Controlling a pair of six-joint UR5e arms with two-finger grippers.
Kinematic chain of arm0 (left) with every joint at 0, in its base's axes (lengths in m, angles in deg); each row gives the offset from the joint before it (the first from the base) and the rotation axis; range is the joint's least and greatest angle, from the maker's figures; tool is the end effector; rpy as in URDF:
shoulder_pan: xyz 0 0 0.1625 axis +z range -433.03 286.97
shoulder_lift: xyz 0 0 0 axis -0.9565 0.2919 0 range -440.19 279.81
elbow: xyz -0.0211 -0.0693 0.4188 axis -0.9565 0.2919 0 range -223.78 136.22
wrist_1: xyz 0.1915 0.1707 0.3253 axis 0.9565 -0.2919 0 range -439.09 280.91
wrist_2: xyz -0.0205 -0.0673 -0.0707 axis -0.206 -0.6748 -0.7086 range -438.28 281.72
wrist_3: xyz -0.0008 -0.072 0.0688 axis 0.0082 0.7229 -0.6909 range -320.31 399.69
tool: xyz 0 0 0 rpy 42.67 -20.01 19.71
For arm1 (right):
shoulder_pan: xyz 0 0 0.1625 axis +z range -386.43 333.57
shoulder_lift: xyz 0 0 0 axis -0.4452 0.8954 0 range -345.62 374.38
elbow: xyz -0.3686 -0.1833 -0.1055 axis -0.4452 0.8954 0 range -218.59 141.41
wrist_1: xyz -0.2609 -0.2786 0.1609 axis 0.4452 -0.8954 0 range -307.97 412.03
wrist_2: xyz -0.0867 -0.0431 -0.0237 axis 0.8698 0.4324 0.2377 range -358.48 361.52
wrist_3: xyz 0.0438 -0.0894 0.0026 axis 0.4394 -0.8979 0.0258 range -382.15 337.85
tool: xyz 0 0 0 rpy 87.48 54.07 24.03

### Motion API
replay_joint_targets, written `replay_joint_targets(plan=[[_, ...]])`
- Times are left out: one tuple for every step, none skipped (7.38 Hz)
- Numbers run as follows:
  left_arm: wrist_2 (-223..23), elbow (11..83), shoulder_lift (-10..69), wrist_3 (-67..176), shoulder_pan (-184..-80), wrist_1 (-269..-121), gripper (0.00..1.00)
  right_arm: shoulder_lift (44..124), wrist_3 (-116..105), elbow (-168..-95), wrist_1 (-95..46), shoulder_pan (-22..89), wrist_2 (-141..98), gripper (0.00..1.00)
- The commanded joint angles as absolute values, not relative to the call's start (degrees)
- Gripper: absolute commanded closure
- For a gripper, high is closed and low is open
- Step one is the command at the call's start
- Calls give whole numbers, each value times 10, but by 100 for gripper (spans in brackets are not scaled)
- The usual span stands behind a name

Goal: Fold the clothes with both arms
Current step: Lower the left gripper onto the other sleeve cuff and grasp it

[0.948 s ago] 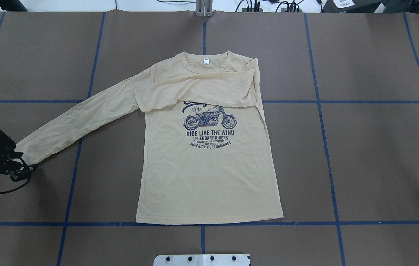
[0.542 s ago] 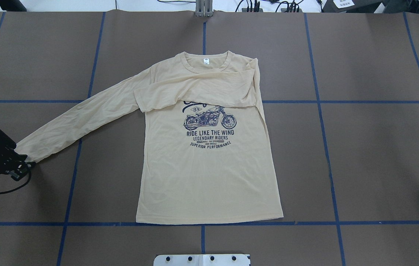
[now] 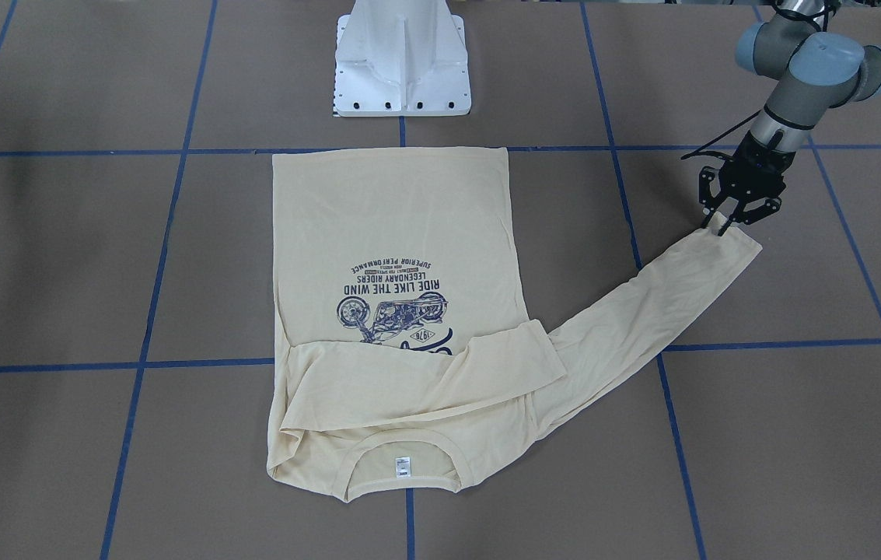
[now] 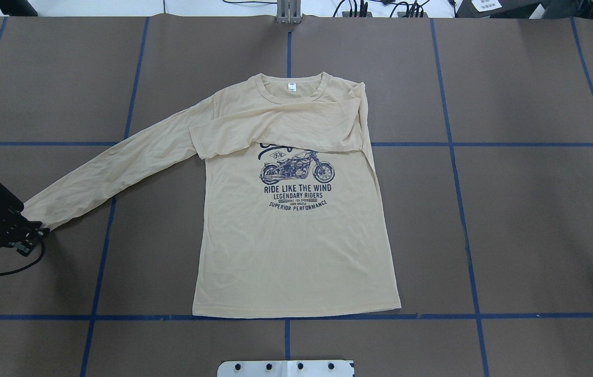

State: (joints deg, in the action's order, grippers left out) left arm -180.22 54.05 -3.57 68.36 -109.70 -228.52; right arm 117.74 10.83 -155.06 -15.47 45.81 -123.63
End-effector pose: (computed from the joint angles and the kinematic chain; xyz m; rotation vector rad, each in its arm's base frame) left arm 0.2772 -0.3470 0.5908 0.5868 0.7683 0.4947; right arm -0.0533 -0.4157 0.4953 0.2889 -0.7927 0.0592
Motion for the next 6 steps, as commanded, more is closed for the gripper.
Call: replay_joint_targets(plan=[[-1801,545,-37,681,-1098,-2291,100,1177,108,-1550,-155,458,-1236,0],[-1801,547,-38,678,-1099,-2305,100,1177,109,-1551,-155,458,-1236,0],[-1809,568,-39,677,-1100,-2302,100,1177,108,-1551,-155,458,-1236,0],[-1835,592,-38,676,-1102,-2289,100,1176,108,-1550,-155,458,-1236,0],[-1861,608,-33,675,-1118,-2278,100,1176,108,-1550,-155,458,-1236,0],[-1873,614,0,675,-1132,-2247,100,1177,109,-1551,-155,458,-1236,0]])
